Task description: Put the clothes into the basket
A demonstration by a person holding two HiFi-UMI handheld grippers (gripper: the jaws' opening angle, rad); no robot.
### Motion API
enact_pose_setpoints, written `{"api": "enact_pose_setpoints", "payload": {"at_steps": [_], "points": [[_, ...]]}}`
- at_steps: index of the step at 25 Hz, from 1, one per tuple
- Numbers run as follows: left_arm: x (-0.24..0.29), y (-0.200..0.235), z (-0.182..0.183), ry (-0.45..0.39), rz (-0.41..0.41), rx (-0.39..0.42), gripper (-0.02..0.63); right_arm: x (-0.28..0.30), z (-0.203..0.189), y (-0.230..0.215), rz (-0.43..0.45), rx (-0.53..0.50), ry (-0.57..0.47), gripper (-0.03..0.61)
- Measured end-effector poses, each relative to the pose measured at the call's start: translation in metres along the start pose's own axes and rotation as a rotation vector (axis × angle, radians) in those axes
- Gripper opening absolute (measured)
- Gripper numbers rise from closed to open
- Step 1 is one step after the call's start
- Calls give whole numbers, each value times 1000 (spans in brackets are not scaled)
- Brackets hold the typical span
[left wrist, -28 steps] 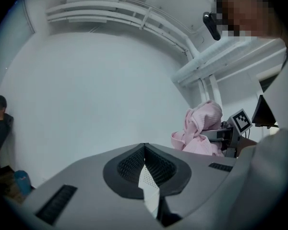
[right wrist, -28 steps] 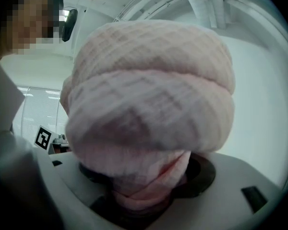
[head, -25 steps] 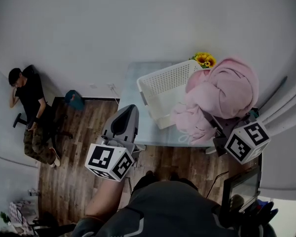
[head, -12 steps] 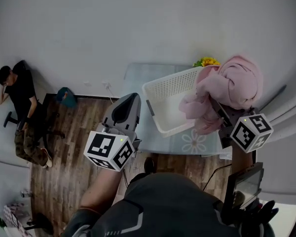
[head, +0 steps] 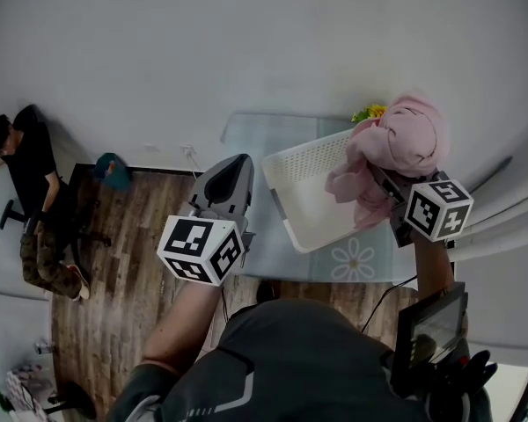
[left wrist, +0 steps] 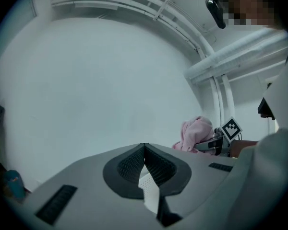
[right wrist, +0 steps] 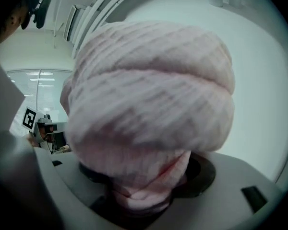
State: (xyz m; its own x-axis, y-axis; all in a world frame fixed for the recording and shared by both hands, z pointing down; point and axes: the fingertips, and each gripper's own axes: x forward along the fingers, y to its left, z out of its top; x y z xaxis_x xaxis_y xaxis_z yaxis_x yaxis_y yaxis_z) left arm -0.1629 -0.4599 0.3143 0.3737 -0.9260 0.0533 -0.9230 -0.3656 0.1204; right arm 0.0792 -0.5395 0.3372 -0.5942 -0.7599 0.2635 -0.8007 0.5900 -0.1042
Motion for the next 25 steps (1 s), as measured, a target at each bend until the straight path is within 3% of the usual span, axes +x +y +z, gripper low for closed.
{"api": "enact_pose_setpoints", "payload": {"at_steps": [15, 25], "points": [[30, 47, -54, 106, 30, -66, 9, 77, -99, -51, -41, 63, 340, 343], [38, 64, -87, 162, 46, -117, 9, 102, -154, -59, -10, -16, 539, 342]]}}
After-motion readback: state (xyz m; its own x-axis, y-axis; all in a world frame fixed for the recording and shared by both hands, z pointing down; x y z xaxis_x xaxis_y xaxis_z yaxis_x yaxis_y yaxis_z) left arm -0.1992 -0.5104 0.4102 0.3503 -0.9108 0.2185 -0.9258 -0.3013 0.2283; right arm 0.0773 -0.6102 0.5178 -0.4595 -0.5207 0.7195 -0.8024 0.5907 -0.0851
